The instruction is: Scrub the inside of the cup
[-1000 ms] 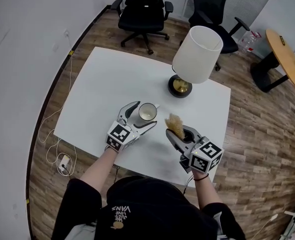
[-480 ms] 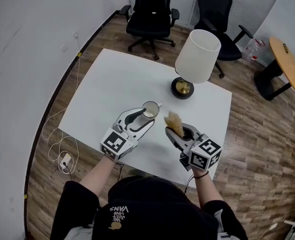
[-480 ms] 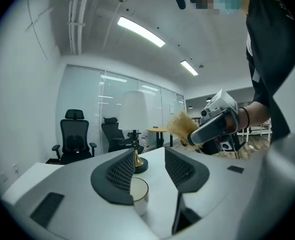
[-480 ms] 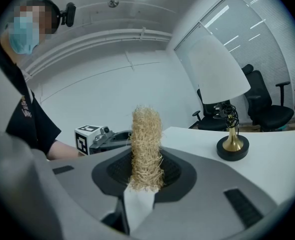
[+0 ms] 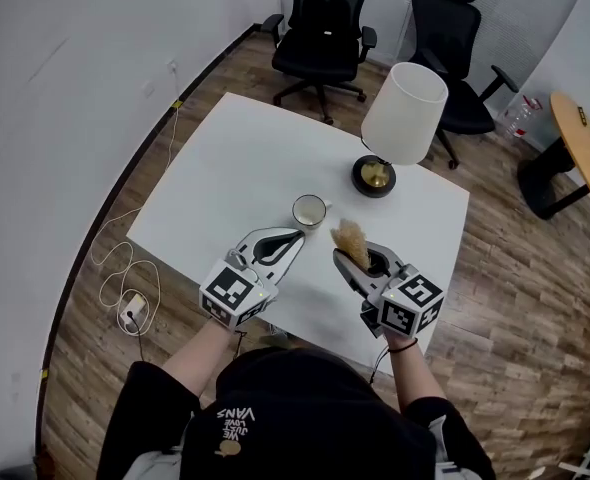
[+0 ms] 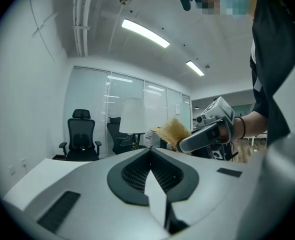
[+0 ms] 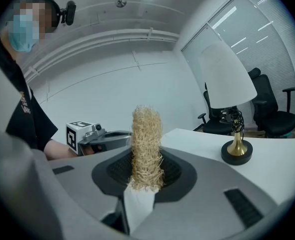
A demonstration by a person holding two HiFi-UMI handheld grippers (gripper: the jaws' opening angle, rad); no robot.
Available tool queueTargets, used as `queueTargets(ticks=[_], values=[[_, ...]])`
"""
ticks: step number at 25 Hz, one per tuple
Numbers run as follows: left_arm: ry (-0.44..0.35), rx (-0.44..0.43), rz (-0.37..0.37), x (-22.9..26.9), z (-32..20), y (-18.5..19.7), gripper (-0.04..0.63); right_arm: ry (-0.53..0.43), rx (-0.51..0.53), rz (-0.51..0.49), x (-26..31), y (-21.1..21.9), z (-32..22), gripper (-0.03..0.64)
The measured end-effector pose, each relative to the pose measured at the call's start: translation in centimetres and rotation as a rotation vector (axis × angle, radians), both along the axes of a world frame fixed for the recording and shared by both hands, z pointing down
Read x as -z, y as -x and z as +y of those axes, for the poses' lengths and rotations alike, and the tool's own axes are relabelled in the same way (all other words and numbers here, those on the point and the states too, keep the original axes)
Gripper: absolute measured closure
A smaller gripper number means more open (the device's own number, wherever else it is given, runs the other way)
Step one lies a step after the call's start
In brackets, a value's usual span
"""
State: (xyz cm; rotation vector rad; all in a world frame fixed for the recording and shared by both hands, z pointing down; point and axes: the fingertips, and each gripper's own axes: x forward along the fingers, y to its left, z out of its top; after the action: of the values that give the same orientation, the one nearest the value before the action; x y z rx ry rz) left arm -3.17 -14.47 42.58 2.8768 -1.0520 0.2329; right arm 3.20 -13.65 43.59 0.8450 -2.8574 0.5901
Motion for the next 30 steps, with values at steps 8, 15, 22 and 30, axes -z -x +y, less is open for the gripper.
queueTargets(ticks=[8, 15, 22, 30], values=[[0.02, 0.051, -0.008, 0.5, 2.2, 0.5, 0.584, -0.029, 0.028, 0.009, 0.6, 0.6, 1.3, 0.523], [0.035, 0.095, -0.007, 0.2, 3.1, 0.8, 0.586, -0.052, 0.042, 0.048, 0.7, 0.7, 1.8, 0.523], [0.029, 0.114, -0.014, 0.3, 3.7, 1.4, 0.586, -0.057, 0.049, 0.06, 0.7, 1.0, 2.4, 0.523], [0.028, 0.125, 0.002, 0.5, 4.2, 1.9, 0.586, -0.06, 0.055, 0.068, 0.7, 1.5, 3.1, 0.523]])
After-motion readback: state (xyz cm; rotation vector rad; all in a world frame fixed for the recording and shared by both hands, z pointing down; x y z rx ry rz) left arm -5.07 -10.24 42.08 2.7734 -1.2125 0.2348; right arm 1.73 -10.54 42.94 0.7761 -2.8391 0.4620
